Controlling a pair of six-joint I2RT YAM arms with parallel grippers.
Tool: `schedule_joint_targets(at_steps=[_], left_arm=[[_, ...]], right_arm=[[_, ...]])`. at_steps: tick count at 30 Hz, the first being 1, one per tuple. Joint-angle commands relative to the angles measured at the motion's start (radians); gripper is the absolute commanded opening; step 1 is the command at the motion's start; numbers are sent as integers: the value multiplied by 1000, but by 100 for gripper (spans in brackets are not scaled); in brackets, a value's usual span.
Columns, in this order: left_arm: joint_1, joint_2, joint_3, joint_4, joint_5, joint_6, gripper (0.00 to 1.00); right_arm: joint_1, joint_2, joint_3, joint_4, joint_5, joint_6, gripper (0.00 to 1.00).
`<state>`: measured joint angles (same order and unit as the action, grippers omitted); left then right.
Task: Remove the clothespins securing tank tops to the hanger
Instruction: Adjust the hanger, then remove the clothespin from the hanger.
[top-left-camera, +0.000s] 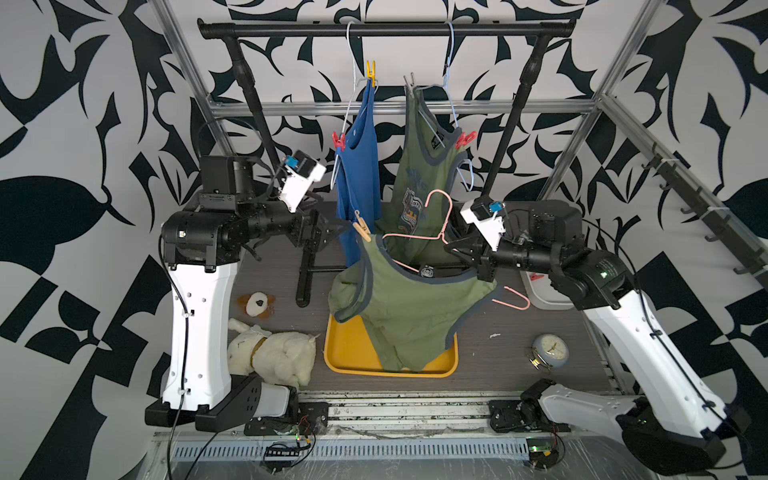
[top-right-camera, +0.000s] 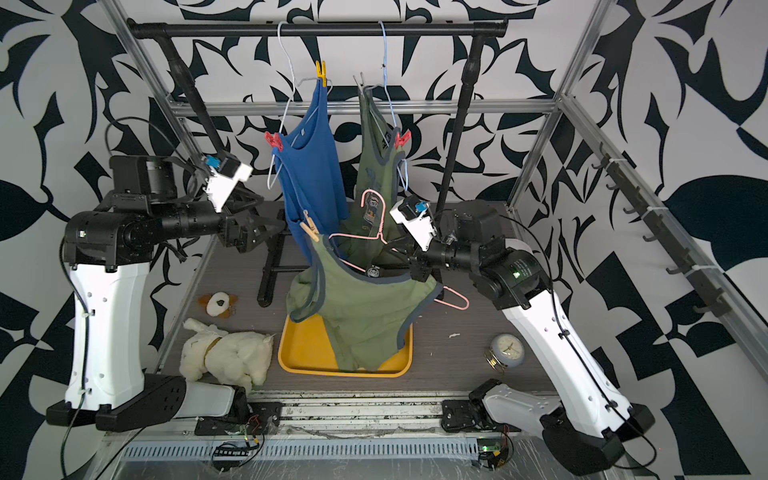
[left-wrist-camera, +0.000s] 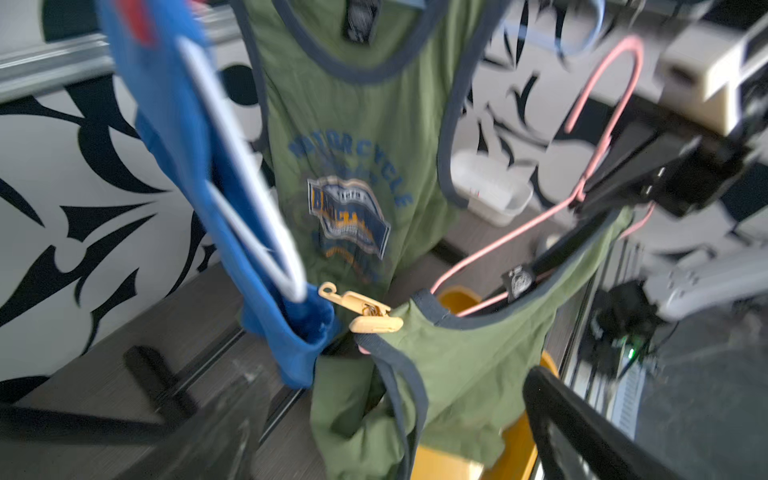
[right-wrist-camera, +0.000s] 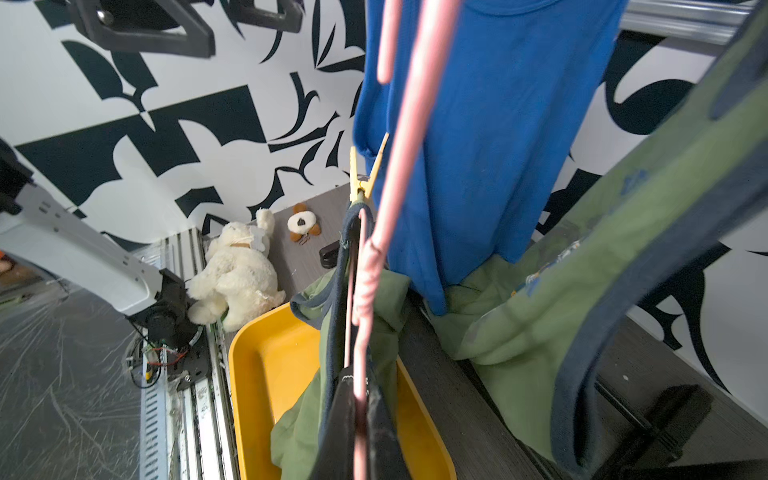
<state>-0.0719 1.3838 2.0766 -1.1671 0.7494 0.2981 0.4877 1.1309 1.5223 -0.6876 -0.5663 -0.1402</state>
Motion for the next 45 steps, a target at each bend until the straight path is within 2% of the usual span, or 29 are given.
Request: schedule_joint_targets(at_steps=[1,2,8,12,16,21,33,40,45], left_arm=[[101,-16,-121,268,311,-282,100],[114,-22,-146,287,326,-298,98],[116,-66,-205,156,389,-124,99],[118,-88,-237,125,428,-79,99],[118,-102,-249,68,424,-13,100],[119,-152,-289,76,458,-22,99],[123,-145,-307,81,392,8,96],[124,-125,-294,101,487,0,93],[123,-117,-286,137,562,-50,86]], right_arm=[[-22,-43,22,116,-105,49,0],[-24,-43,27,113,-121,52,0],[-24,-30,91,32,-197,45,0],[-25,-38,118,-10,-222,23,0],[-24,-41,140,-9,-268,31,0],[-24,-45,145,40,-290,43,0],[-25,-38,165,91,-334,56,0],[-24,-28,174,113,-360,70,0],[-24,-5,176,130,-383,82,0]])
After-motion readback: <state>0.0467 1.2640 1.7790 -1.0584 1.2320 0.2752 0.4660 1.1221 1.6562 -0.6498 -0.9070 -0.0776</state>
